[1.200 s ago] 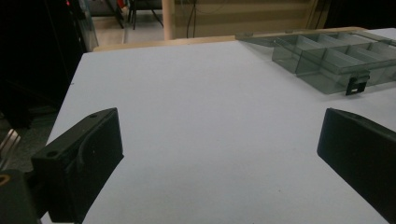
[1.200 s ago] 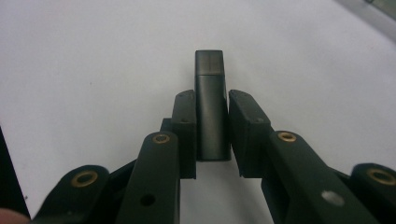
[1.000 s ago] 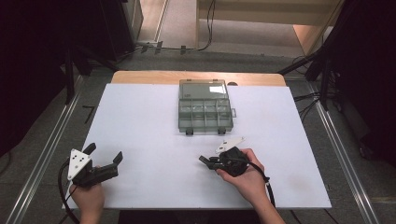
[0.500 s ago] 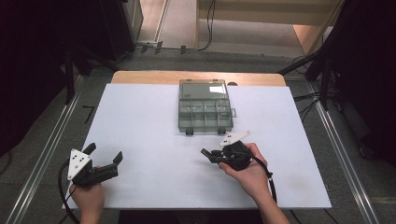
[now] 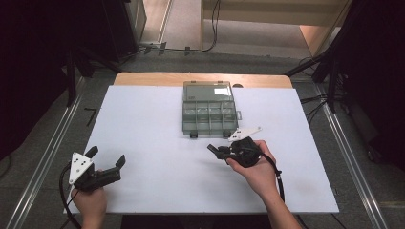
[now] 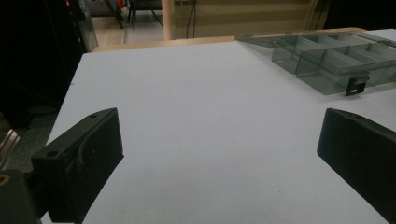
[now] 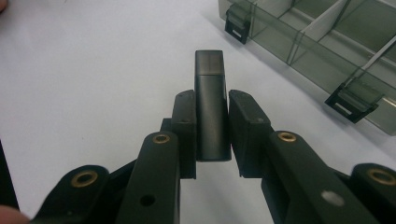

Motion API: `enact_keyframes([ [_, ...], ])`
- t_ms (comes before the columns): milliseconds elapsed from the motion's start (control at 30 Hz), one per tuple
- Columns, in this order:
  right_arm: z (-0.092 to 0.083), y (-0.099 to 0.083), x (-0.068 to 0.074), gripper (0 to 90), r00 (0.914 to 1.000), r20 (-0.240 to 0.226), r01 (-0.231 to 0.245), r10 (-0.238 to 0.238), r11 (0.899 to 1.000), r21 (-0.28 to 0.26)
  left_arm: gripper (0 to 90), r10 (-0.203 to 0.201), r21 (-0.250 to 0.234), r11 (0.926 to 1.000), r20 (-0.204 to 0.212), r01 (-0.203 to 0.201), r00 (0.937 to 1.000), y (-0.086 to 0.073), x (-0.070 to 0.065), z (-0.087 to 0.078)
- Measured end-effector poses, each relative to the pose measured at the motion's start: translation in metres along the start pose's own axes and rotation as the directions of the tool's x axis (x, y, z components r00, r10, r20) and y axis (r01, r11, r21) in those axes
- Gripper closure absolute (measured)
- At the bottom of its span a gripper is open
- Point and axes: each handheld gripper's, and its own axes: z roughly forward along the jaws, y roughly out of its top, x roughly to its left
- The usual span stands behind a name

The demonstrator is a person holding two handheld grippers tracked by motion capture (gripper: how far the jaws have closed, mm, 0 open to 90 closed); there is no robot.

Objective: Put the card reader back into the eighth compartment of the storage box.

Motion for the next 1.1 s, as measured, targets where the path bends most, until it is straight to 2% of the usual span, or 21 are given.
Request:
enact_keyframes([
  [367, -0.008, 0.007, -0.013, 70.8, 0.9994, 0.004, -0.036, 0.036, 0.999, -0.041, 0.3, -0.005, -0.005, 1.0000, 0.002, 0.005, 1.0000, 0.000, 0.000, 0.000],
  [767, -0.022, 0.014, -0.029, 70.9, 0.9985, 0.022, -0.049, 0.051, 0.996, -0.070, 0.3, -0.002, -0.001, 1.0000, -0.001, 0.002, 1.0000, 0.000, 0.000, 0.000],
  [1100, -0.024, 0.019, -0.039, 70.8, 0.9970, 0.034, -0.067, 0.070, 0.994, -0.088, 0.4, -0.007, -0.007, 1.0000, 0.000, 0.007, 1.0000, 0.000, 0.001, 0.000],
])
